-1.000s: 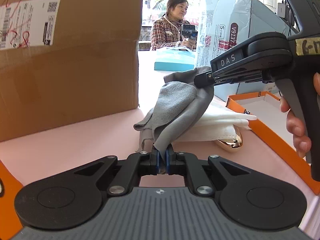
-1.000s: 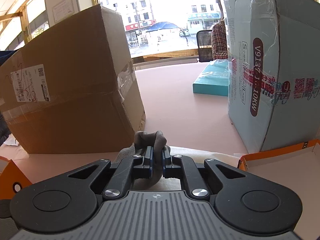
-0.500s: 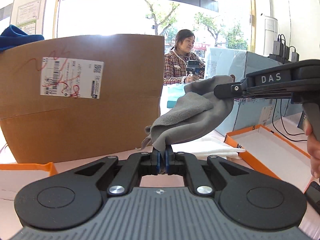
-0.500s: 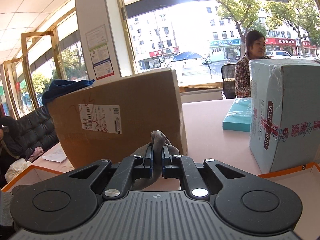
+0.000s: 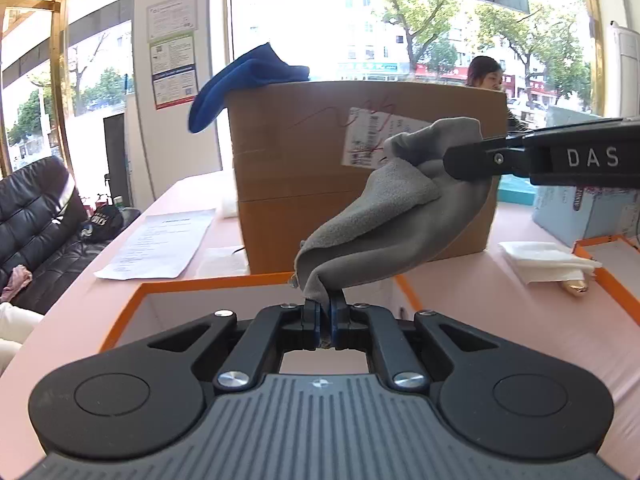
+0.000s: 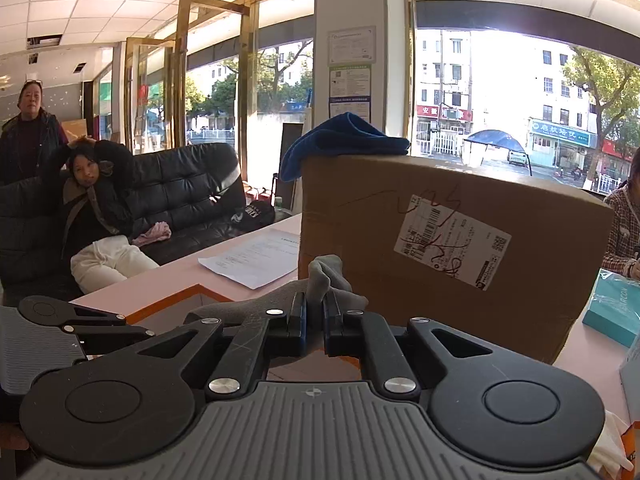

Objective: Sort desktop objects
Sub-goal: 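Lift the grey cloth with the left gripper and carry it over the orange-rimmed box, then lower the grey cloth into the box and open the left gripper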

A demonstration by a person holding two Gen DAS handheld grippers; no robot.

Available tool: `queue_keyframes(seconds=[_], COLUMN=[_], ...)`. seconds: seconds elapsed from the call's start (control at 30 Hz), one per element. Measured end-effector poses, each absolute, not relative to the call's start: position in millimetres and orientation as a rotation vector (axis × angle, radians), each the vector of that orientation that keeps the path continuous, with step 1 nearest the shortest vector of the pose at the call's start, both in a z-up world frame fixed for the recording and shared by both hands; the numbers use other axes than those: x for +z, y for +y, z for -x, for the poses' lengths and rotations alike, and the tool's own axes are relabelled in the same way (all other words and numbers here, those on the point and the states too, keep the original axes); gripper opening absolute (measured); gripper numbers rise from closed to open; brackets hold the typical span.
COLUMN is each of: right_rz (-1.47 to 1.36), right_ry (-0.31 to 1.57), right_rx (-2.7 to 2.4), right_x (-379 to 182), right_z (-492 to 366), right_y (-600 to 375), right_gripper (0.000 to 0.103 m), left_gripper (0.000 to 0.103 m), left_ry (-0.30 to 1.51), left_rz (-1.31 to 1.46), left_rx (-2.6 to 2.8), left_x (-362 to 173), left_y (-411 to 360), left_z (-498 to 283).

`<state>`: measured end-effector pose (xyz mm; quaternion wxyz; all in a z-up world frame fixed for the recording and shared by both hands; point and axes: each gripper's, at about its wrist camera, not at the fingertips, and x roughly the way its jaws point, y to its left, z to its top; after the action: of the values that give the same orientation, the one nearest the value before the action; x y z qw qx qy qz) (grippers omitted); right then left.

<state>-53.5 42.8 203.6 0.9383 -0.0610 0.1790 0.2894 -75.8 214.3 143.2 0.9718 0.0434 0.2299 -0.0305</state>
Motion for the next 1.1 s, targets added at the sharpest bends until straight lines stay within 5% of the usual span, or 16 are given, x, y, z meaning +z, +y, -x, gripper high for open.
queue_keyframes(seconds=[0.87, 0.97, 1.03, 1.1], right_rz=[0.144, 0.192, 0.212, 0.23], right_ry=[0.884, 0.905, 0.919, 0.937], right_rx=[0.594, 0.602, 0.6, 0.589], right_x=[107, 103, 101, 98], right_z=[-48, -44, -44, -46], right_y=[110, 116, 120, 122], right_gripper=[0.007, 0.007, 0.008, 0.011], left_gripper=[0.008, 0.022, 0.062, 0.076], left_ry=[1.076, 1.108, 1.111, 1.104], left_rz=[-0.032, -0.018, -0.008, -0.014], left_rx=[0.031, 0.049, 0.061, 0.075], left_x=[61, 58, 61, 66], left_y=[261, 263, 264, 264], left_z=[-42, -45, -45, -45])
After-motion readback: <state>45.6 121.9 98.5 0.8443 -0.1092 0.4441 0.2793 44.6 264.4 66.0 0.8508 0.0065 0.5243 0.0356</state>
